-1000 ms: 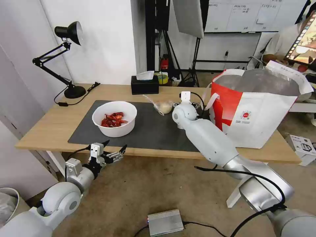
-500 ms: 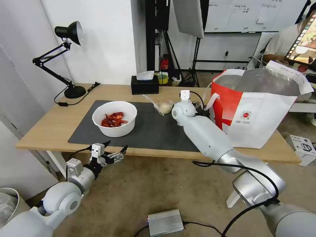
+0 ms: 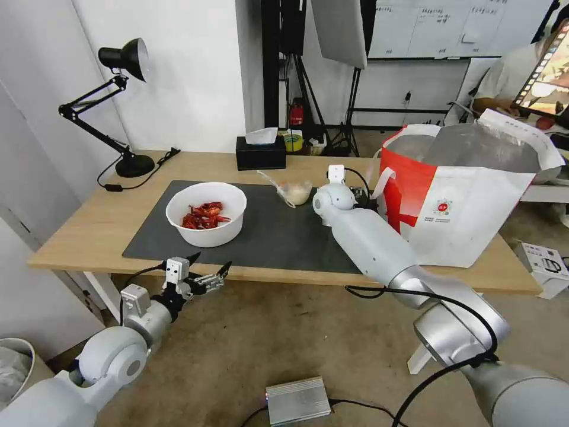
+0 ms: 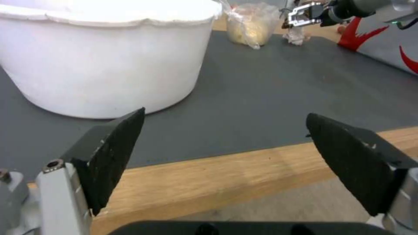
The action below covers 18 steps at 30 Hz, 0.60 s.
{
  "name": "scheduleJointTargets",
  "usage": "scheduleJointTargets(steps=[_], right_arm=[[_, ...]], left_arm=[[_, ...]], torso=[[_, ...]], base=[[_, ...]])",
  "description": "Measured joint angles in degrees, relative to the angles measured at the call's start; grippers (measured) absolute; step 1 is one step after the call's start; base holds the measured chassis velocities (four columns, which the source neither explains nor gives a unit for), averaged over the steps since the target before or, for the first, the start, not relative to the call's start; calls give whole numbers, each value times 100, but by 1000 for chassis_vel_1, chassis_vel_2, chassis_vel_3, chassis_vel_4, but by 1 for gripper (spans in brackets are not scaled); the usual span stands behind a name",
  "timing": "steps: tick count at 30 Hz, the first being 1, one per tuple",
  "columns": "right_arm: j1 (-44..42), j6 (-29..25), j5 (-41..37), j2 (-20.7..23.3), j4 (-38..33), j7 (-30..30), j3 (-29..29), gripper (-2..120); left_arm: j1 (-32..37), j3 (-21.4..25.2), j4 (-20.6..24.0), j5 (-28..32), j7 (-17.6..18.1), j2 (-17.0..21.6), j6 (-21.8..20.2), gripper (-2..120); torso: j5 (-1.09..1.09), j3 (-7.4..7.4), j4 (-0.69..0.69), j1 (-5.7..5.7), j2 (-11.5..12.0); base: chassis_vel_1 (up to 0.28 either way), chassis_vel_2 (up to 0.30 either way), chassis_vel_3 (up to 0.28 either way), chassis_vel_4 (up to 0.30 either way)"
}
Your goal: Pick up the trash from the table and place it into the takeout bag.
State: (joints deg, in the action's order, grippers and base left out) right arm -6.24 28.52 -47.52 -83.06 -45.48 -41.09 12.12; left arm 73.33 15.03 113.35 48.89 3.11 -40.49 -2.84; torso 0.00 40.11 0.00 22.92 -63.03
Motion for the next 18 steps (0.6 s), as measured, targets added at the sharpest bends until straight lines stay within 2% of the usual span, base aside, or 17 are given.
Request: scheduleJointTargets(steps=[7, 10, 13, 14, 16, 18], right_arm=[[53, -6, 2, -38, 144, 126, -12, 100], [57, -5, 0, -44, 184, 158, -26, 94], [57, -4, -16, -47, 227, 178, -46, 81], [57, -4, -16, -47, 227, 178, -46, 81], [53, 4, -36, -48, 230, 187, -51, 69], [51, 6, -41, -49, 231, 187, -51, 68]], left_arm=[[10, -3, 3, 0, -2, -4, 5, 100], [16, -2, 13, 0, -2, -3, 6, 100], [35, 2, 18, -2, -2, -3, 18, 100], [35, 2, 18, -2, -2, -3, 18, 100], [39, 6, 18, -3, -2, -5, 29, 100], [39, 7, 18, -3, -2, -6, 32, 100]], torso=[[0, 0, 0, 0, 0], [0, 0, 0, 0, 0], [0, 0, 0, 0, 0], [0, 0, 0, 0, 0], [0, 0, 0, 0, 0], [0, 0, 0, 0, 0]], base=[[0, 0, 0, 0], [0, 0, 0, 0], [0, 0, 0, 0], [0, 0, 0, 0], [0, 0, 0, 0], [0, 0, 0, 0]])
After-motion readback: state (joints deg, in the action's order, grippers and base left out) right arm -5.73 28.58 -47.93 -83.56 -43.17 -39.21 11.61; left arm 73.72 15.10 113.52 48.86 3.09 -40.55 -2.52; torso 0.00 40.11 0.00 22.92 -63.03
